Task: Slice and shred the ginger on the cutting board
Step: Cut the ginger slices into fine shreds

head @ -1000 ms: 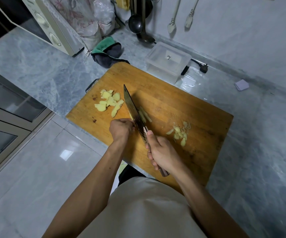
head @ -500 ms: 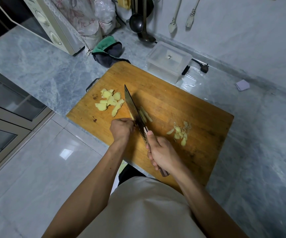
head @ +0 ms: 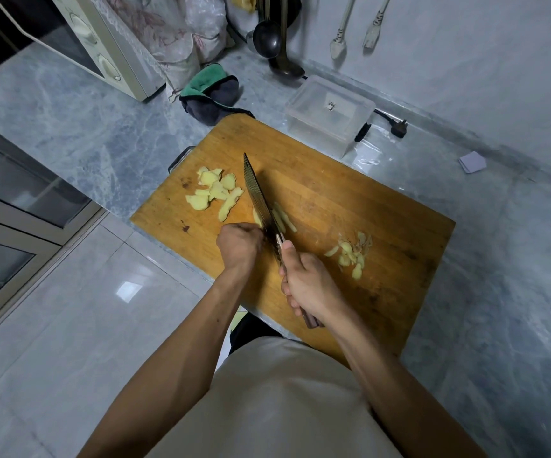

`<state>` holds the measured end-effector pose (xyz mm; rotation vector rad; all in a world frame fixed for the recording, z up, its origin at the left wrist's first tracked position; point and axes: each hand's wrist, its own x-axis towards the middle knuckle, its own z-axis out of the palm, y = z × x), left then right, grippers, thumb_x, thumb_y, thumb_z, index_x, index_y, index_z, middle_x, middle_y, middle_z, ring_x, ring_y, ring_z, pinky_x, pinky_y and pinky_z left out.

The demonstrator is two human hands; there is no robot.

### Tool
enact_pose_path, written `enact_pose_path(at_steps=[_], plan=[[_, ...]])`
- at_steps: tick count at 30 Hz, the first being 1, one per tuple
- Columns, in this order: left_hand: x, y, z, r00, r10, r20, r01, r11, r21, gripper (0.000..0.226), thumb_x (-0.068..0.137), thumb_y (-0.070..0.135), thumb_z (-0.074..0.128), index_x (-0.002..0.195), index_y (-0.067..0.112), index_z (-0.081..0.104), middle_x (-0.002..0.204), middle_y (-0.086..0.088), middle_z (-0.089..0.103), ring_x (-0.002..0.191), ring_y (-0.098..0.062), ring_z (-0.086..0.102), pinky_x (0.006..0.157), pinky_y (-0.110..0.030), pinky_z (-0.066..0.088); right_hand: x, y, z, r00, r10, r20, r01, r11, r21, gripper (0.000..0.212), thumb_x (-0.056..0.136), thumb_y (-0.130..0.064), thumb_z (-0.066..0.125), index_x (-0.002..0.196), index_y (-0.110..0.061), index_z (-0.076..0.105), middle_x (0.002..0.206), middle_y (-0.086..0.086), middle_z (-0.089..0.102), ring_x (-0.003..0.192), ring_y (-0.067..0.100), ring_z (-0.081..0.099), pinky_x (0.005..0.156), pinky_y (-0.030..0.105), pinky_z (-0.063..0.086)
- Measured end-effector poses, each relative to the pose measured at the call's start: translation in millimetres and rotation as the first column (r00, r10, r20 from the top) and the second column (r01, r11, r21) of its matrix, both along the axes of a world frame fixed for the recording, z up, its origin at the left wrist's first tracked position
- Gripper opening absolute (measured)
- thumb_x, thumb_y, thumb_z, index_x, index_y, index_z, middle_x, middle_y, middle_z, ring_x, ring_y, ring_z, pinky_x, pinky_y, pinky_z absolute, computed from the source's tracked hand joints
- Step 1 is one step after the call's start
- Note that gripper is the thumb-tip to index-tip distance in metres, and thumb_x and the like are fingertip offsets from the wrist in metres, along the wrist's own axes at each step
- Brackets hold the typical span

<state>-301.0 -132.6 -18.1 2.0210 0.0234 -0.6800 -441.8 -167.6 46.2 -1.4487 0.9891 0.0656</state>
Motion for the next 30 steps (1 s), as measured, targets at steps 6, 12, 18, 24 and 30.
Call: enact_pose_path(at_steps=[6,12,18,24,30], plan=[[-0.7,1.5,-2.4,1.000,0.003,0.012,-0.004,1.000,0.010,0.038,0.085,-0.003,0.059,0.060,0.024,0.068,0.074,-0.008,0.073,0.076,-0.032,0.072,0.075,-0.044,0.061,-7.2,5.7,-1.9,1.000,0.009,0.000,-0.009,1.000,0.020,0.056,0.105,-0.057,0.030,0.073,-0.015,0.047,0.052,0.001,0.043,0.039,0.016,0.039,0.041,0.026,0.034],[-3.4,-1.4,0.1,0.997,-0.036,0.064,0.035,0.999,0.017,0.036,0.085,-0.001,0.062,0.060,0.023,0.068,0.071,-0.007,0.072,0.073,-0.033,0.071,0.071,-0.045,0.061,-7.0,3.7,-2.5,1.000,-0.010,-0.003,0.010,1.000,0.008,0.056,0.106,-0.056,0.030,0.072,-0.014,0.047,0.051,0.001,0.044,0.039,0.017,0.040,0.041,0.026,0.034],[-3.8,-3.1,3.3,0.995,-0.047,0.088,0.045,0.999,0.026,0.025,0.087,0.001,0.064,0.068,0.015,0.072,0.071,-0.008,0.070,0.073,-0.034,0.071,0.071,-0.046,0.061,-3.2,-0.2,-1.5,1.000,-0.027,-0.009,0.028,0.998,0.055,0.053,0.105,-0.056,0.031,0.075,-0.015,0.048,0.049,-0.005,0.042,0.039,0.014,0.039,0.041,0.026,0.035],[-5.5,-1.4,3.4,0.988,-0.078,0.133,0.070,0.995,0.067,0.022,0.090,0.007,0.061,0.074,0.005,0.075,0.071,-0.013,0.072,0.065,-0.028,0.067,0.067,-0.042,0.060,-6.1,1.3,-0.5,0.999,-0.051,-0.008,0.052,0.992,0.113,0.051,0.105,-0.057,0.032,0.079,-0.015,0.047,0.052,-0.003,0.039,0.039,0.013,0.035,0.041,0.024,0.032],[-4.8,0.3,0.2,0.992,-0.061,0.113,0.058,0.998,0.029,0.029,0.091,0.008,0.062,0.066,0.020,0.071,0.073,-0.013,0.073,0.067,-0.029,0.070,0.068,-0.044,0.061,-8.8,1.4,-3.1,1.000,-0.017,-0.010,0.018,0.998,0.053,0.053,0.105,-0.058,0.030,0.078,-0.015,0.048,0.050,-0.005,0.041,0.039,0.013,0.037,0.041,0.024,0.033]])
